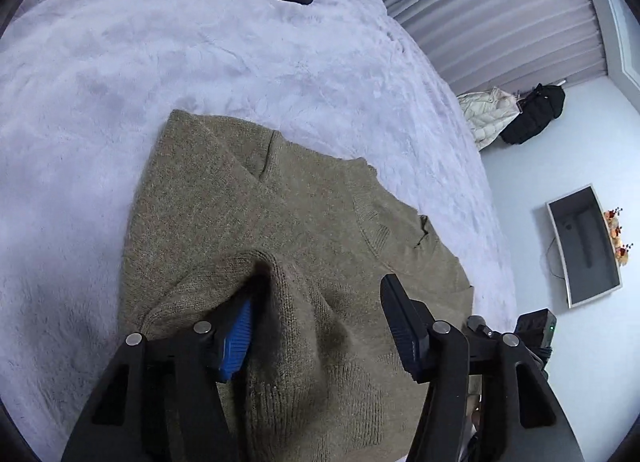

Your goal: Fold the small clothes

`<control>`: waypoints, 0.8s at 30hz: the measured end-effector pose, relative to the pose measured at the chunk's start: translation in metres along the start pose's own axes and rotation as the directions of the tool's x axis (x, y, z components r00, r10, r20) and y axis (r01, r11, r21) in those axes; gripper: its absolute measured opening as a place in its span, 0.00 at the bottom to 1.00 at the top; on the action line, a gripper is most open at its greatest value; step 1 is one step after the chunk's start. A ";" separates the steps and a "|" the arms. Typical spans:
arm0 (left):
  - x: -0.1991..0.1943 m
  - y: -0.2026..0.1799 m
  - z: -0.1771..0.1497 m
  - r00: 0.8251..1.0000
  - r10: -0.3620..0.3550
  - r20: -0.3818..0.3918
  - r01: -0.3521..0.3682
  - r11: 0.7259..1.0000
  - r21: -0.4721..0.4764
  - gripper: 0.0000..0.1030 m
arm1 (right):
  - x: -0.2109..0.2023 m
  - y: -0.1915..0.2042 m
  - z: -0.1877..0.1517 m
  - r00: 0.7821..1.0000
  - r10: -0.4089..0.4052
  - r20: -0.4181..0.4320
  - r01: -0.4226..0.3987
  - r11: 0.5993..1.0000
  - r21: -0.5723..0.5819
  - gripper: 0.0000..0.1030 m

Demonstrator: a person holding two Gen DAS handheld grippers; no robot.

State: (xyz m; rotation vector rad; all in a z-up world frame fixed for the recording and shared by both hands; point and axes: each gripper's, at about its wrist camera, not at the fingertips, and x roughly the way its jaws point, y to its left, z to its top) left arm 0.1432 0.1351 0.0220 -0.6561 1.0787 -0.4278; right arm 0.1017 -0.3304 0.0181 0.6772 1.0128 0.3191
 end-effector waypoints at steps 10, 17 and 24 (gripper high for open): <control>-0.081 -0.014 -0.065 0.995 -0.070 0.075 0.057 0.986 0.158 1.00 | -0.054 0.014 -0.056 0.996 0.081 0.046 -0.076 0.991 -0.111 0.79; -0.019 -0.038 -0.075 0.995 0.001 -0.103 0.020 0.980 0.197 0.93 | -0.034 0.020 -0.060 0.999 0.042 0.020 -0.039 0.991 -0.128 0.47; -0.022 -0.063 -0.054 0.998 0.015 -0.062 0.000 0.971 0.240 0.13 | -0.040 0.037 -0.056 0.999 0.041 0.015 -0.037 0.984 -0.176 0.09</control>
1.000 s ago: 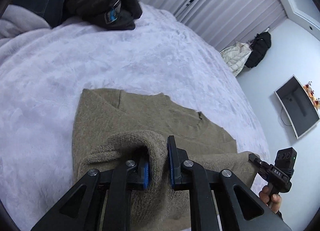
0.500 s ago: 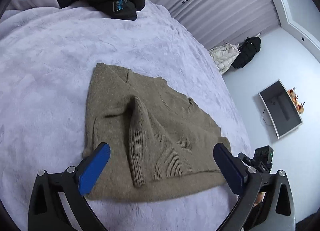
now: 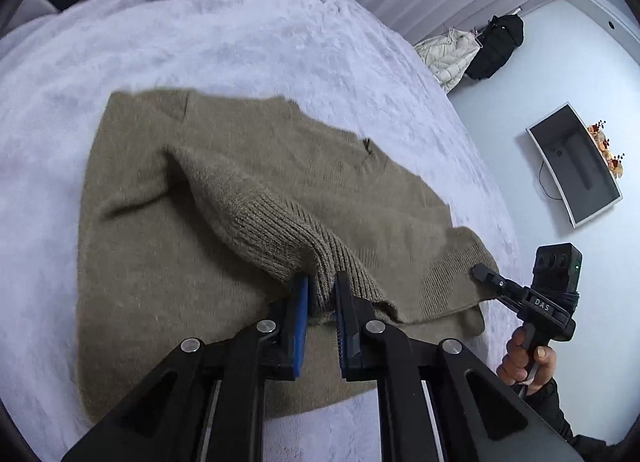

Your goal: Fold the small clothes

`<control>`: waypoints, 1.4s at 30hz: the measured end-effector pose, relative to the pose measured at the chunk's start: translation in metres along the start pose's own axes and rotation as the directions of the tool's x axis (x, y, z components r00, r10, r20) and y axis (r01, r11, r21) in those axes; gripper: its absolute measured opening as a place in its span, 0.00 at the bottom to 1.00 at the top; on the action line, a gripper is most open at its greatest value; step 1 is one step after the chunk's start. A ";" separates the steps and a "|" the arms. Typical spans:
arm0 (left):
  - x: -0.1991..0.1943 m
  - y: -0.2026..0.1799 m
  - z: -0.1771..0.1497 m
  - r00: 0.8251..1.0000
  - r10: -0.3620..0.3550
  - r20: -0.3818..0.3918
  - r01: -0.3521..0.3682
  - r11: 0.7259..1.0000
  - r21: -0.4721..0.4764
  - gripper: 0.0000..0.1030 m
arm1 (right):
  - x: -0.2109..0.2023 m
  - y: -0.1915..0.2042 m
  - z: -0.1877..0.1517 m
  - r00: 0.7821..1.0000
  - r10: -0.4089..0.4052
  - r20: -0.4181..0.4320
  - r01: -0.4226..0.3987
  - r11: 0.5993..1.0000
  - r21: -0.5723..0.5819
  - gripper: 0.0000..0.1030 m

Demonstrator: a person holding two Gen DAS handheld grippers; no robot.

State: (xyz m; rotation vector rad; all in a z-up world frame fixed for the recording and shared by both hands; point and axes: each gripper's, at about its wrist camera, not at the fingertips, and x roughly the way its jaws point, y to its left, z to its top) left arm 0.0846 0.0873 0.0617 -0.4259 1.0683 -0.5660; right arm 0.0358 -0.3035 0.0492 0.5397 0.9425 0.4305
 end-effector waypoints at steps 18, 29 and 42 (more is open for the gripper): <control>-0.022 0.009 0.062 0.941 0.176 0.287 -0.181 0.983 -0.011 0.90 | 0.030 -0.012 0.101 0.972 -0.170 0.159 0.151 0.981 0.125 0.79; 0.074 0.019 0.082 0.923 0.376 0.083 -0.385 0.911 0.148 0.90 | 0.079 0.009 0.082 0.947 -0.321 0.026 0.320 0.933 -0.161 0.79; 0.027 -0.005 0.087 0.952 0.233 0.201 -0.254 0.963 0.091 0.90 | 0.026 0.017 0.097 0.922 -0.351 0.163 0.372 0.920 -0.122 0.77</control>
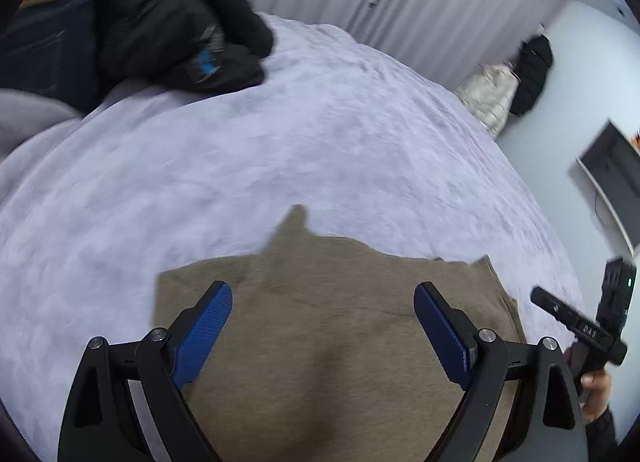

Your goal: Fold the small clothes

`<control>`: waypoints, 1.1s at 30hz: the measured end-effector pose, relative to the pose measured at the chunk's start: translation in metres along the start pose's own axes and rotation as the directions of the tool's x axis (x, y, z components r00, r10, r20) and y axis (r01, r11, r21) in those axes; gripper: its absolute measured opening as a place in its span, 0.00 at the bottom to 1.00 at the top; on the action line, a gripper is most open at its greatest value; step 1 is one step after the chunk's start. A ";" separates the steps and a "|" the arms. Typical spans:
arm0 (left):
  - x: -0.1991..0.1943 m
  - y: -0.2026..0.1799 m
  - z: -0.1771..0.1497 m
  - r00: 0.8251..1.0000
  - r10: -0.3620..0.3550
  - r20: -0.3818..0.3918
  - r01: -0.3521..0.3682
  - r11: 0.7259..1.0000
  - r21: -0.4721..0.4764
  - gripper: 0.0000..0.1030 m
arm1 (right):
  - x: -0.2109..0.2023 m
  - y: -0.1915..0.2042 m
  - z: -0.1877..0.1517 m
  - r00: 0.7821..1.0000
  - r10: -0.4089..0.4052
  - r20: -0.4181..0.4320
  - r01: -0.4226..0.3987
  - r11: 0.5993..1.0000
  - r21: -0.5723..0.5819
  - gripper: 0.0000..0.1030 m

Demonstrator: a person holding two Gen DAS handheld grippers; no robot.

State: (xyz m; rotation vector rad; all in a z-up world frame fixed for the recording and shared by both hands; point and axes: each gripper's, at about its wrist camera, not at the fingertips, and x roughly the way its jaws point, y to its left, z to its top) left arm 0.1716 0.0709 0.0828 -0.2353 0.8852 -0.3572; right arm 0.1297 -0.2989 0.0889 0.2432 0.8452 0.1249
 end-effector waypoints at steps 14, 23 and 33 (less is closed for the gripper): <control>0.052 0.066 -0.006 0.972 0.219 -0.090 -0.232 0.959 -0.165 0.91 | 0.068 -0.033 0.001 0.988 -0.076 -0.137 0.098 0.983 0.155 0.76; -0.020 -0.005 -0.072 0.976 0.217 -0.021 -0.217 0.976 0.007 0.91 | 0.000 0.069 -0.053 0.992 -0.116 -0.050 0.108 0.984 -0.142 0.78; -0.041 0.049 -0.112 0.939 0.336 -0.069 -0.342 0.933 -0.111 1.00 | -0.020 0.035 -0.104 0.966 -0.241 -0.096 0.228 0.965 -0.126 0.80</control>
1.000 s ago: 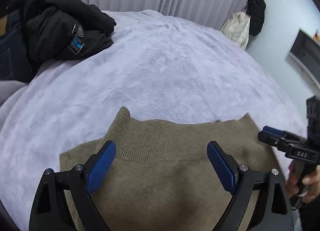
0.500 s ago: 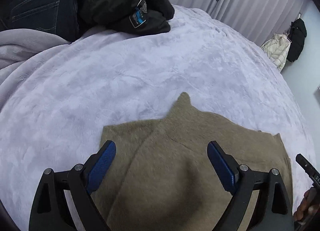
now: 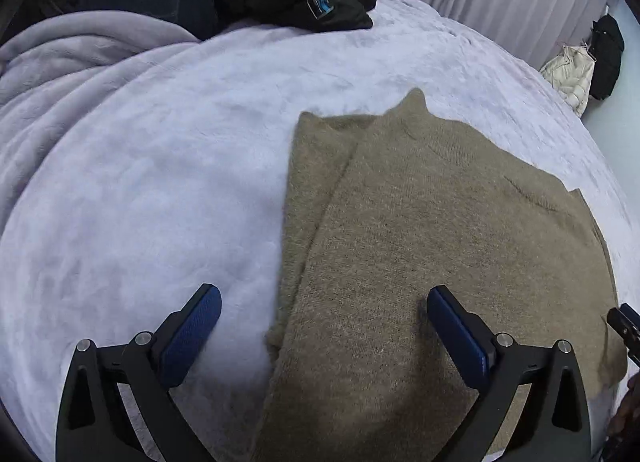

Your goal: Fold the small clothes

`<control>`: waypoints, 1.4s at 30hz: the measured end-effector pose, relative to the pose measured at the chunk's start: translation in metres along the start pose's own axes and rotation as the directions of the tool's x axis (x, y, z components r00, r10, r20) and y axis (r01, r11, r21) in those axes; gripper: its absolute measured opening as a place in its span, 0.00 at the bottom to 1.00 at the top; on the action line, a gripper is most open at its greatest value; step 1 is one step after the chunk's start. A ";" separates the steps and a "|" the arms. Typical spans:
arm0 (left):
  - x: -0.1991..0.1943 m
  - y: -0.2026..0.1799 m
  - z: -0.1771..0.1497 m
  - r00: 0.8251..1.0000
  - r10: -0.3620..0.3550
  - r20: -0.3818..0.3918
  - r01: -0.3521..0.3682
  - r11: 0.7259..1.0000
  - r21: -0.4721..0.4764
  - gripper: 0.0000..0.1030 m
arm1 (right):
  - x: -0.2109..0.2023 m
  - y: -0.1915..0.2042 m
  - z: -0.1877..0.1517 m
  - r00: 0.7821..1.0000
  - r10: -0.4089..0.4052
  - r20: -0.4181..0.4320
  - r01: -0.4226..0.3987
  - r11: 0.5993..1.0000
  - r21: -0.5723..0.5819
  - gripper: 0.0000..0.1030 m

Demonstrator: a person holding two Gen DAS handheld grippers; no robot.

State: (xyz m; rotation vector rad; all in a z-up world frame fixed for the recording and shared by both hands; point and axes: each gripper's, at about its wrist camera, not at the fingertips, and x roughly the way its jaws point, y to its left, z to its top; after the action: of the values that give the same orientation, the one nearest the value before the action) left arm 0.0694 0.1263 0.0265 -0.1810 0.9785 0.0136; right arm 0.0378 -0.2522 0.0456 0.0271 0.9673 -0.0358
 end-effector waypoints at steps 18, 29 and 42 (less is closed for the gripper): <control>0.018 -0.003 -0.003 0.999 -0.031 -0.044 0.032 0.999 0.027 1.00 | 0.011 0.134 0.013 1.000 -0.009 -0.016 0.005 0.979 -0.205 0.81; -0.023 -0.005 0.022 0.995 -0.081 0.066 0.081 0.997 -0.006 1.00 | 0.075 0.153 0.072 0.990 0.013 -0.138 -0.033 0.989 -0.145 1.00; 0.090 -0.144 0.066 0.997 -0.029 -0.069 0.047 0.959 0.280 1.00 | 0.078 0.075 0.072 0.998 -0.003 -0.057 0.003 1.000 -0.003 0.99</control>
State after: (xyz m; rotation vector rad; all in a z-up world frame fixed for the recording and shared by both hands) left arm 0.1880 -0.0110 0.0090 0.0625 1.0294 -0.1676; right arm 0.1440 -0.1815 0.0229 0.0240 1.0247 -0.0364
